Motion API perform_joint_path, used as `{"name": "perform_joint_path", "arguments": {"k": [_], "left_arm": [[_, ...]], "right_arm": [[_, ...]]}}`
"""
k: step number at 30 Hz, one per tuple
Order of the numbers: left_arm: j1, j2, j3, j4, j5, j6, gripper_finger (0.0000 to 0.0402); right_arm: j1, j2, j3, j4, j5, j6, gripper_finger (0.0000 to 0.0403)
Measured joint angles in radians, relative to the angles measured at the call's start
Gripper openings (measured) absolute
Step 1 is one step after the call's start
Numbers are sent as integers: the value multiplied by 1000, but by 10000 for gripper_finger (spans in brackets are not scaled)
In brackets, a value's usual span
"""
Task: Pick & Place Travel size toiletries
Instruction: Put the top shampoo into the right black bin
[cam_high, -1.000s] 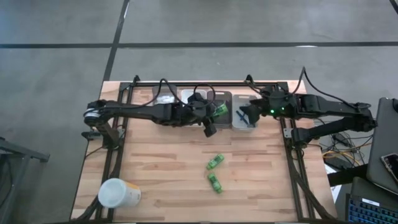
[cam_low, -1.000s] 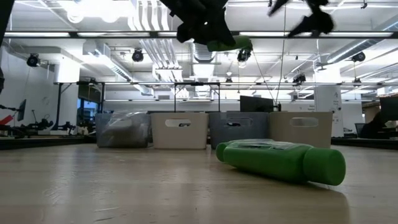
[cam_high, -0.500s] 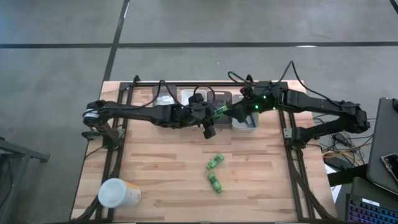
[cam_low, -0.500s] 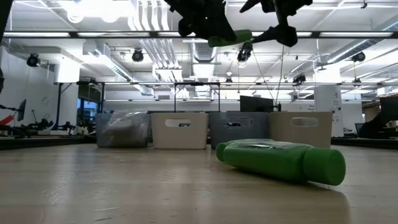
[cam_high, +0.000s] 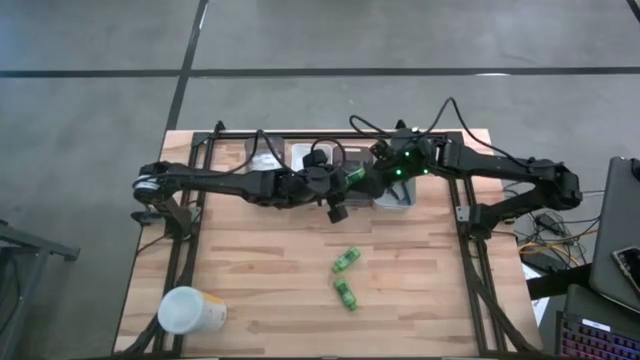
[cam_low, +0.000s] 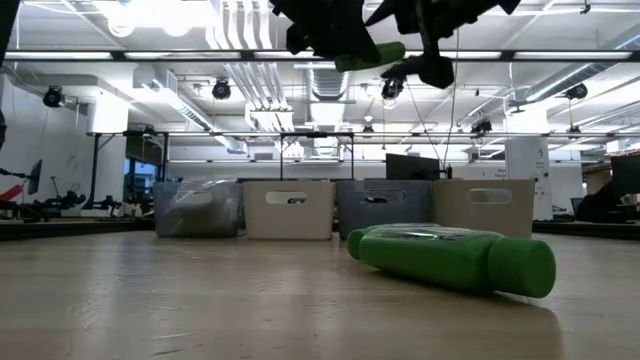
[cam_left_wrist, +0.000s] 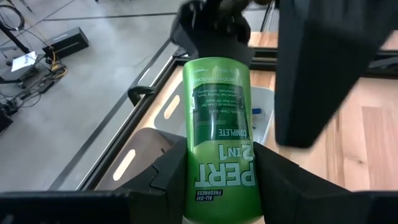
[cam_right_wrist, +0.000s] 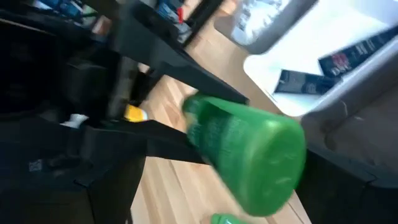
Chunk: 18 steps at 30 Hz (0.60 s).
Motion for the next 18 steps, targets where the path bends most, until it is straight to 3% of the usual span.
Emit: {"name": "perform_joint_path", "arguments": {"k": [9, 18], "left_arm": [[0, 0, 0, -8, -12, -5, 151], [0, 0, -1, -7, -15, -7, 151]], "right_arm": [[-28, 1, -2, -1, -75, 10, 309], [-36, 15, -5, 4, -44, 11, 250]]}}
